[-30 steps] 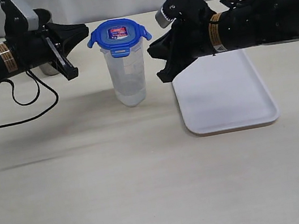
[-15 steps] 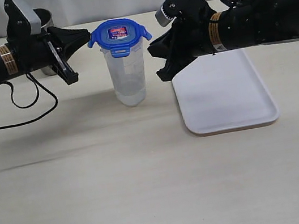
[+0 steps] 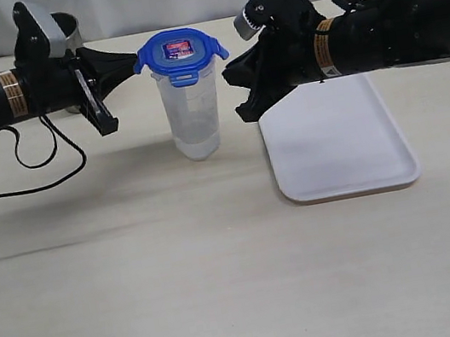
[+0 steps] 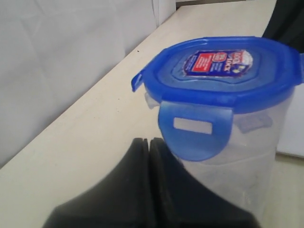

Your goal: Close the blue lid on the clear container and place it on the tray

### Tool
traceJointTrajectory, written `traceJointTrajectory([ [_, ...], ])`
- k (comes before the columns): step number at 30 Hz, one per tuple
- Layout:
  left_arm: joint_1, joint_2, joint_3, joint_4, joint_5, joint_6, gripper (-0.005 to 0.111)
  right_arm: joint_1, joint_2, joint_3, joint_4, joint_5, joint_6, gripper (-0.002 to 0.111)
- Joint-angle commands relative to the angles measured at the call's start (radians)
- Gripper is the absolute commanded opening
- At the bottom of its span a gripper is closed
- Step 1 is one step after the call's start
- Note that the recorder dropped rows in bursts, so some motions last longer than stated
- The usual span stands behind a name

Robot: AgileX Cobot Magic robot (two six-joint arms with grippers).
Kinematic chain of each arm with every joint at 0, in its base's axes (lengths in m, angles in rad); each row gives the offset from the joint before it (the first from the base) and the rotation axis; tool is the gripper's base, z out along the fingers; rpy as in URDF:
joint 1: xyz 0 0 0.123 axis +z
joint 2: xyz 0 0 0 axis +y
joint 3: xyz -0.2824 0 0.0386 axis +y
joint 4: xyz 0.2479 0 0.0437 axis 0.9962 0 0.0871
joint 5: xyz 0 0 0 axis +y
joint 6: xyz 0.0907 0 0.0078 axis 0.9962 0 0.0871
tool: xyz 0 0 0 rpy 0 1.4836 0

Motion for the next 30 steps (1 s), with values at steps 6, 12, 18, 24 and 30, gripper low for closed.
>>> traceJointTrajectory([
  [6, -0.002, 0.001, 0.0, 0.034, -0.002, -0.033, 0.0, 0.003, -0.001, -0.005, 0.002, 0.006, 0.003, 0.004],
  [12, -0.002, 0.001, 0.0, 0.043, -0.002, -0.037, 0.0, 0.003, -0.001, -0.005, 0.002, 0.006, 0.003, 0.004],
  [18, 0.0, -0.001, 0.0, 0.038, 0.012, -0.036, 0.0, 0.003, -0.001, -0.005, 0.002, 0.006, 0.003, 0.004],
  [24, 0.0, -0.001, 0.0, -0.07, 0.033, -0.001, 0.0, 0.003, -0.001, -0.005, 0.002, 0.006, 0.003, 0.004],
  [30, -0.002, -0.001, 0.0, -0.091, -0.01, 0.009, 0.0, 0.003, -0.001, -0.005, 0.002, 0.006, 0.003, 0.004],
])
